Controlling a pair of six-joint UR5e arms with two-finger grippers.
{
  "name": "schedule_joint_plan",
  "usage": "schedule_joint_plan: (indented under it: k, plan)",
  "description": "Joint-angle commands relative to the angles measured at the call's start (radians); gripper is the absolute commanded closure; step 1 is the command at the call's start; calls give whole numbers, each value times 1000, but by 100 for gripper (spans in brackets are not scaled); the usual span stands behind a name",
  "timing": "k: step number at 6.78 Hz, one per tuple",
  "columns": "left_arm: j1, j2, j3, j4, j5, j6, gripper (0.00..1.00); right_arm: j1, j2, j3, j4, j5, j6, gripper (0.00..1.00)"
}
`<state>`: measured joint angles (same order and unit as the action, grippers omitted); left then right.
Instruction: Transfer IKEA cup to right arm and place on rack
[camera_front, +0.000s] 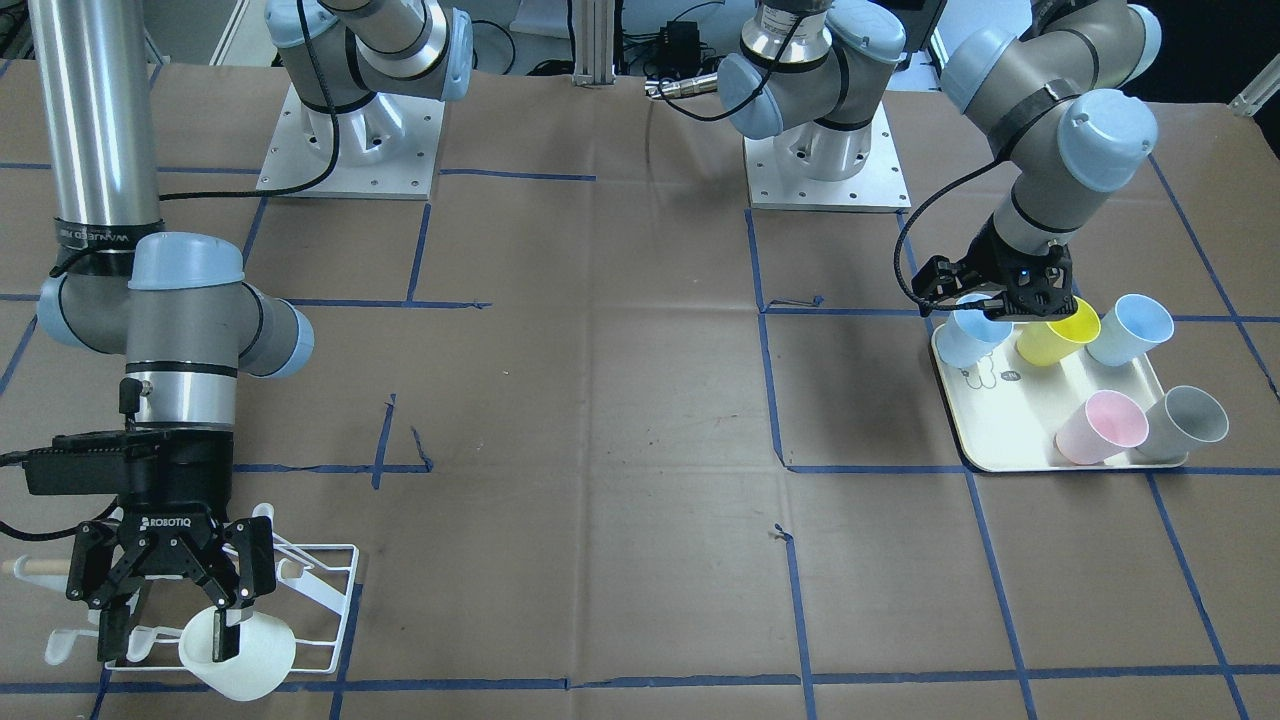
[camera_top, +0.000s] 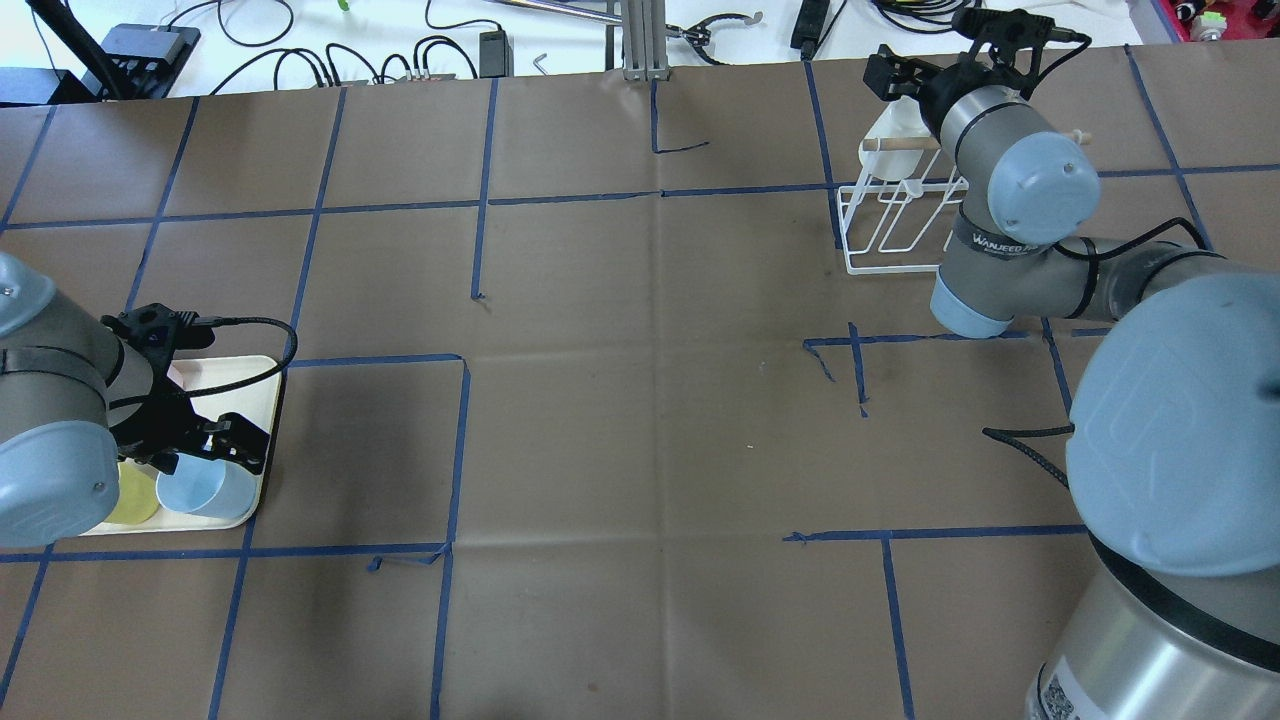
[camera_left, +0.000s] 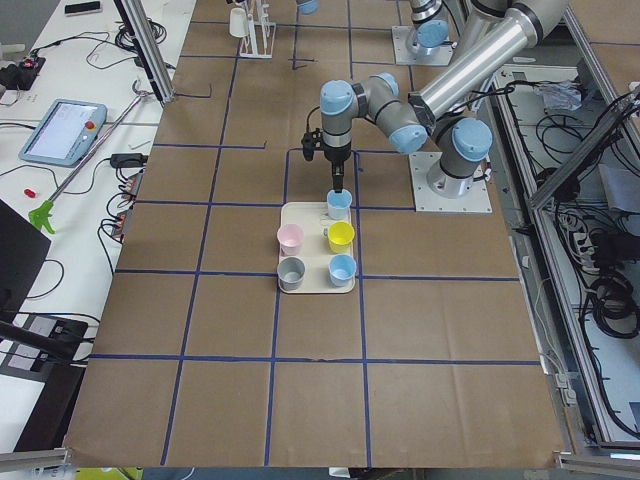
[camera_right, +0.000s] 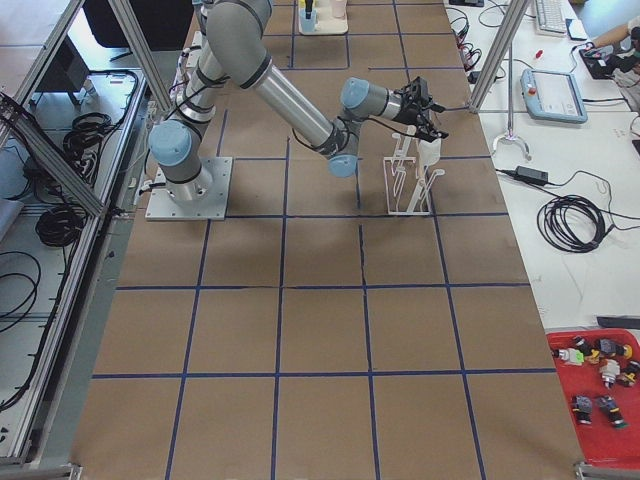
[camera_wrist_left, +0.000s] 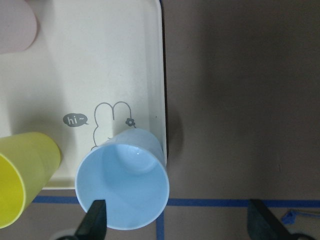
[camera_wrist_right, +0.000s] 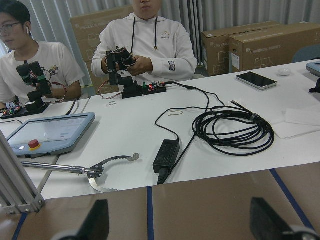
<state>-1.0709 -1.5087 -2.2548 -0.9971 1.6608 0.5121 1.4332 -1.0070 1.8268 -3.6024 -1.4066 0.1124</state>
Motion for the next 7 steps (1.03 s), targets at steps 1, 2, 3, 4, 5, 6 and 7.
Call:
schedule_joint_plan:
  k: [1,2,3,4,5,6,7]
  plan:
    - [2,-45,-14,32,4,6,1,7,-80,-4,5,15,7,0]
    - [18,-51,-12,31,17,11,1,18,-119,0,5,18,18,0]
    - [52,-57,-14,31,33,26,1,44,-163,5,5,20,80,0]
    - [58,-56,-14,29,27,22,12,77,-210,14,7,20,151,0]
    - [59,-60,-12,32,21,20,29,105,-263,38,51,21,227,0]
    - [57,-64,-6,26,17,22,49,110,-303,63,85,21,309,0]
    - [52,-68,-6,26,14,22,73,111,-329,84,85,23,379,0]
